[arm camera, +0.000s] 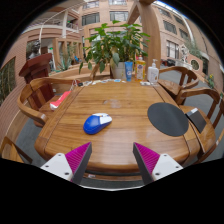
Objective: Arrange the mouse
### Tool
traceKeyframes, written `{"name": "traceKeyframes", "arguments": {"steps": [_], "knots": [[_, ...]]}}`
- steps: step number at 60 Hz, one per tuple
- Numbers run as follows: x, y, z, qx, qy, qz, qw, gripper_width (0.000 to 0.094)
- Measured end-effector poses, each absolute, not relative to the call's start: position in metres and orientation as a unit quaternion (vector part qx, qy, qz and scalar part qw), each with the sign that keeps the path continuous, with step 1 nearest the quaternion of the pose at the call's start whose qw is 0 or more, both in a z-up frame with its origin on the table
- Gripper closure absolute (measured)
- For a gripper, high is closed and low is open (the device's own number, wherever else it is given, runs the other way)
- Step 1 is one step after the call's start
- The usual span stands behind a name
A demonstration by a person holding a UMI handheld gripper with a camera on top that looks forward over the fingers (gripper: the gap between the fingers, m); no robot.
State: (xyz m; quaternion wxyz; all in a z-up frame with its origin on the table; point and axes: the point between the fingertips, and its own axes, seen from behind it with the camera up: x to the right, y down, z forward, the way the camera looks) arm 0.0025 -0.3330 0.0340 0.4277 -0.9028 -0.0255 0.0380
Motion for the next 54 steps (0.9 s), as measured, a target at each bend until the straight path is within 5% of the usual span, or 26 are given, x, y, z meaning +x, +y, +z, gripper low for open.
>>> {"name": "traceKeyframes", "arguments": {"steps": [32,39,44,54], "knots": [[-0.089,-0.209,-0.010,-0.900,-0.040,0.040,0.433,0.0106],[-0.091,-0.186,-0.013,-0.900,-0.039,0.015,0.435,0.0202],[-0.093,-0.176,-0.011,-0.894,-0.046,-0.004,0.446,0.0421],[-0.093,-0.173,-0.009,-0.889,-0.047,-0.009,0.456,0.0530]]}}
